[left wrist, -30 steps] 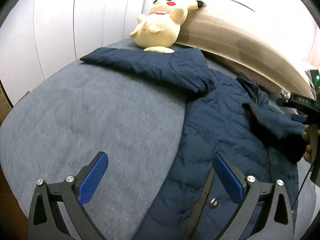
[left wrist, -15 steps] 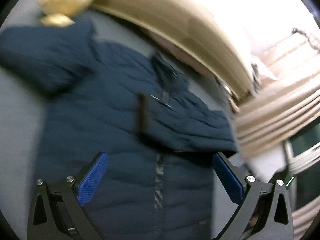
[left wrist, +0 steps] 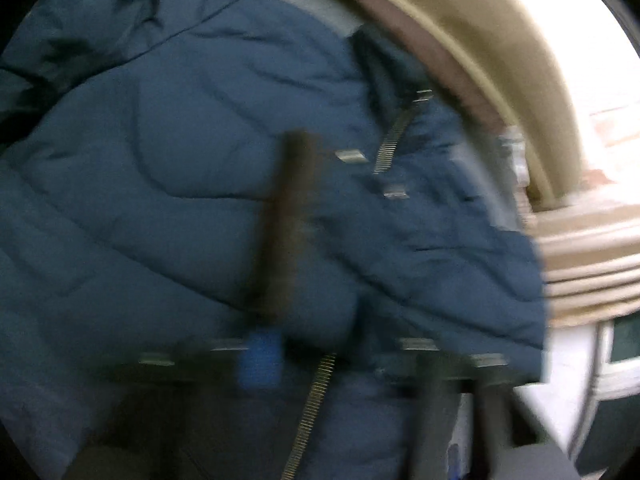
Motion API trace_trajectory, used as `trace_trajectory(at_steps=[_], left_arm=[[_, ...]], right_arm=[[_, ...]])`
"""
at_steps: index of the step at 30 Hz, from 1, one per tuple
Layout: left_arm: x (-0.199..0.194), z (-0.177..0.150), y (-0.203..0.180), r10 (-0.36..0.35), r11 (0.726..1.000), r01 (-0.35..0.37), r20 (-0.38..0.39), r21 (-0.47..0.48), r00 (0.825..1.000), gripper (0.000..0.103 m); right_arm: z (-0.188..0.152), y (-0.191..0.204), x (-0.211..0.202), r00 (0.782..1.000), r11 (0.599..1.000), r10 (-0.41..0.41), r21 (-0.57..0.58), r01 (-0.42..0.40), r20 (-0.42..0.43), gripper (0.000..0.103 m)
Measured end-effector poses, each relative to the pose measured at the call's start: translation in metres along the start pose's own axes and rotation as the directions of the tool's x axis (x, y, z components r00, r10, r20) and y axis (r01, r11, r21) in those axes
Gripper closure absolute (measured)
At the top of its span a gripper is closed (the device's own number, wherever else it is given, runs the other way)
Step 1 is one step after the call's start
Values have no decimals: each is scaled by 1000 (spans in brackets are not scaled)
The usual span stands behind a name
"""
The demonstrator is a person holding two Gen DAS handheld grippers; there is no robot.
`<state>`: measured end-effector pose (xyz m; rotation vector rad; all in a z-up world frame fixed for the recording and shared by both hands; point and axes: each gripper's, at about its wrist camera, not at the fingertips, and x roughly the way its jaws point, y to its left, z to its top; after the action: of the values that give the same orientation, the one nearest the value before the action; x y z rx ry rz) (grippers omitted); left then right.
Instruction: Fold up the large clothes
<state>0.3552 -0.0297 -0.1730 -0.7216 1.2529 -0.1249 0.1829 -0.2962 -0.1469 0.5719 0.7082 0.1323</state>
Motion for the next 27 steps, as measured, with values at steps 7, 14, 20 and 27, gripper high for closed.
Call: trace_trajectory(at_steps=[7, 14, 20, 27], left_arm=[[-82, 0, -17, 32, 981, -94, 340, 168, 940, 93], [-101, -10, 27, 133, 959, -229, 447, 167, 885, 93], [-61, -18, 59, 204, 946, -285, 398, 156, 895, 92], [-50, -18, 62, 204, 935, -299, 398, 192, 894, 91]], right_arm=[[6, -12, -3, 1000, 1000, -6, 18, 6, -9, 2], [43, -26, -13, 999, 998, 28, 64, -30, 22, 2], [104, -50, 24, 999, 993, 10, 121, -5, -44, 2], [154, -88, 115, 982, 970, 15, 239, 31, -189, 2]])
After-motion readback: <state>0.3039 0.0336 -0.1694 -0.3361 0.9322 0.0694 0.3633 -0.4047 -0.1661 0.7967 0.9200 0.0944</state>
